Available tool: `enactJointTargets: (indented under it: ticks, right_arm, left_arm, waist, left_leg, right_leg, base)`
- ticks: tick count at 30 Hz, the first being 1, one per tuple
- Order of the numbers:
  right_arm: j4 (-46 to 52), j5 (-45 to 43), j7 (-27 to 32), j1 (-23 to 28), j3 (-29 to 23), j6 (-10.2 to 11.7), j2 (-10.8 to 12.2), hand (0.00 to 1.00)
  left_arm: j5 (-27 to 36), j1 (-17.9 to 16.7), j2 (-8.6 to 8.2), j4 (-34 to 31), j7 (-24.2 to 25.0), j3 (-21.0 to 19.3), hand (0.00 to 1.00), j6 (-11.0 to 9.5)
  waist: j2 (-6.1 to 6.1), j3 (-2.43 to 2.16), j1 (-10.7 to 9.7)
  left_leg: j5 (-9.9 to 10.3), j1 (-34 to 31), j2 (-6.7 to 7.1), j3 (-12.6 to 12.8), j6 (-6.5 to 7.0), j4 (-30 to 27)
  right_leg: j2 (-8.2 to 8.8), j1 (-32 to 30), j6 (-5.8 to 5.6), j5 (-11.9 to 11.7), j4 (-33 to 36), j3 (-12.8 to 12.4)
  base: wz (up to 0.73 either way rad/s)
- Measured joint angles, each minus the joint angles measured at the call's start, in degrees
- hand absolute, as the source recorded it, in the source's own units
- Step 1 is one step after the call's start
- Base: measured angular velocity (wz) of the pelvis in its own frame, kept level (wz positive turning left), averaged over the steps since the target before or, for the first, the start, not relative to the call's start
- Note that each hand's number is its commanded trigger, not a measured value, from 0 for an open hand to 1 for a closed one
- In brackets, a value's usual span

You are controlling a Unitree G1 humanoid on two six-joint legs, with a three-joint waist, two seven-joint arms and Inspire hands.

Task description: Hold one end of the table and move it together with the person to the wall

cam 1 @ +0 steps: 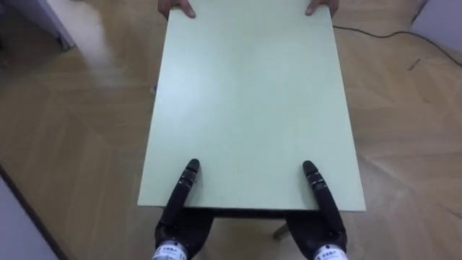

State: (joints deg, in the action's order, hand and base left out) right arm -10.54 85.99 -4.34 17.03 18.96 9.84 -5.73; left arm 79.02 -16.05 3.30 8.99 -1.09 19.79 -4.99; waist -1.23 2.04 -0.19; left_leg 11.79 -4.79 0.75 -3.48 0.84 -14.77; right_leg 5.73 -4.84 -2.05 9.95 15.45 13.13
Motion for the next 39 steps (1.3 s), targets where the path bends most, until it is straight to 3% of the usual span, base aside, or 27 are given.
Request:
enactJointTargets:
  ticks: [4, 6, 9, 11, 13, 15, 17, 18, 24, 28, 31, 34, 36, 38, 39]
  right_arm:
    - [0.0, 0.2, 0.0, -0.1, 0.0, 0.0, -0.1, 1.0]
    - [0.0, 0.4, 0.0, -0.1, 0.1, 0.0, -0.2, 1.0]
    - [-0.1, 0.5, -0.1, -0.1, 0.1, 0.0, -0.1, 1.0]
    - [0.0, 0.4, -0.1, -0.1, 0.1, 0.1, -0.1, 1.0]
    - [0.0, 0.3, -0.1, 0.0, 0.0, 0.1, -0.2, 1.0]
    - [0.0, 0.2, -0.1, 0.0, -0.4, 0.0, -0.3, 1.0]
    - [0.1, -0.1, 0.1, 0.0, -0.5, 0.0, -0.4, 1.0]
    - [0.2, -0.2, 0.4, 0.0, -0.5, -0.1, -0.4, 1.0]
    - [1.6, -2.1, 3.2, -1.4, -1.2, -1.9, -0.4, 1.0]
    - [2.0, -2.2, 3.3, -1.6, -1.1, -1.9, -0.3, 1.0]
    - [2.0, -2.5, 4.1, -2.1, -1.1, -2.1, -0.3, 1.0]
    - [2.3, -2.9, 4.4, -2.1, -1.1, -2.1, -0.4, 1.0]
    - [2.6, -3.0, 4.7, -2.0, -0.9, -2.1, -0.6, 1.0]
    - [2.5, -2.8, 5.3, -1.6, -0.8, -2.0, -0.7, 1.0]
    - [2.6, -2.8, 5.3, -1.4, -0.9, -1.9, -1.0, 1.0]
  left_arm:
    - [0.1, 0.0, 0.08, -0.1, 0.0, 0.0, 1.0, 0.1]
    - [0.0, 0.0, 0.08, -0.2, 0.0, 0.0, 1.0, 0.1]
    - [0.0, 0.0, 0.24, -0.4, -0.1, 0.0, 1.0, 0.1]
    - [0.0, 0.1, 0.27, -0.4, -0.1, 0.0, 1.0, 0.1]
    - [0.1, 0.1, 0.24, -0.4, -0.1, 0.2, 1.0, 0.1]
    - [0.1, 0.2, 0.04, -0.4, -0.5, 0.4, 1.0, 0.2]
    - [0.1, 0.2, -0.03, -0.4, -0.7, 0.1, 1.0, 0.8]
    - [0.2, 0.2, -0.03, -0.4, -0.8, 0.0, 1.0, 0.9]
    - [1.0, 0.2, -0.51, -0.8, -1.4, -0.6, 1.0, 0.5]
    - [0.8, 0.2, -0.43, -1.2, -1.4, -0.5, 1.0, -0.1]
    - [1.0, 0.2, -0.64, -1.2, -1.8, -0.4, 1.0, -0.5]
    - [1.7, 0.2, -0.89, -1.1, -2.5, -0.3, 1.0, -0.4]
    - [1.8, 0.2, -1.19, -0.8, -2.6, -0.1, 1.0, -0.4]
    - [1.8, 0.2, -1.4, -0.7, -3.5, 0.6, 1.0, -0.4]
    - [1.8, 0.2, -1.6, -0.6, -3.6, 0.7, 1.0, -0.4]
  waist:
    - [0.01, -0.01, 1.8]
    - [0.0, -0.01, 2.1]
    - [0.01, -0.01, 1.8]
    - [0.23, -0.14, 0.3]
    - [0.48, -0.14, -1.2]
    - [0.5, -0.13, -2.3]
    - [0.6, -0.14, -2.2]
    - [0.64, -0.16, -2.0]
    - [0.51, -0.34, 0.0]
    - [0.37, -0.37, 1.9]
    - [0.03, -0.37, 1.9]
    - [-0.12, -0.32, 2.0]
    - [-0.19, -0.3, 2.1]
    - [-0.53, -0.14, 1.9]
    - [-0.78, -0.08, 1.7]
  left_leg:
    - [-0.5, -0.6, -0.07, -2.3, -0.67, -0.1]
    - [-0.8, -0.9, 0.0, -3.5, -0.87, -0.1]
    - [-1.9, -2.5, -0.17, -2.6, -1.07, -0.2]
    - [-3.0, -4.7, -0.8, 0.1, -1.05, -1.1]
    - [-4.3, -6.1, -1.02, 2.4, -0.71, -1.1]
    - [-5.3, -7.0, -1.81, 7.3, 0.02, -1.0]
    - [-6.3, -7.8, -3.35, 15.4, 1.15, -1.1]
    - [-6.4, -8.0, -3.4, 16.1, 1.31, -1.1]
    - [-8.0, -9.3, -1.13, 14.3, 1.92, -0.8]
    - [-8.0, -9.8, -0.77, 14.3, 2.12, -0.9]
    - [-7.9, -9.9, -0.66, 14.4, 2.57, -1.1]
    - [-7.5, -10.2, -0.28, 14.4, 3.33, -1.7]
    - [-6.9, -10.3, 0.12, 14.3, 3.93, -2.2]
    - [-5.7, -10.1, 0.24, 12.3, 4.65, -3.7]
    - [-5.2, -10.1, 0.29, 11.7, 4.81, -4.2]
  right_leg:
    - [-0.82, 1.9, 0.03, 0.0, -1.9, -0.3]
    - [-0.87, 2.9, 0.03, 0.0, -2.3, 0.8]
    - [-0.71, 4.0, 0.03, 0.0, -2.9, 3.9]
    - [-0.7, 4.4, 0.03, 0.0, -2.9, 6.7]
    - [-0.71, 4.8, 0.04, 0.0, -3.0, 7.5]
    - [-0.73, 5.4, 0.13, 0.1, -3.0, 7.9]
    - [-0.79, 5.9, 0.22, 0.5, -3.0, 9.1]
    - [-0.79, 5.9, 0.2, 0.7, -3.0, 9.1]
    - [-0.01, 7.1, 0.26, 3.3, -4.5, 10.2]
    - [0.37, 6.9, 0.18, 3.3, -4.1, 10.5]
    - [0.73, 6.8, 0.1, 3.3, -2.1, 10.3]
    - [1.8, 5.9, -1.02, 4.0, 1.4, 9.9]
    - [2.67, 4.5, -1.82, 4.6, 5.4, 8.3]
    - [3.98, -0.6, -1.51, 4.4, 17.0, 4.0]
    - [3.93, -2.1, -1.13, 5.0, 19.4, 2.1]
  base:
    - [0.48]
    - [0.63]
    - [0.83]
    - [1.04]
    - [1.17]
    - [1.06]
    - [0.77]
    - [0.54]
    - [0.42]
    - [0.17]
    - [0.27]
    - [0.24]
    - [0.17]
    - [0.29]
    - [0.31]
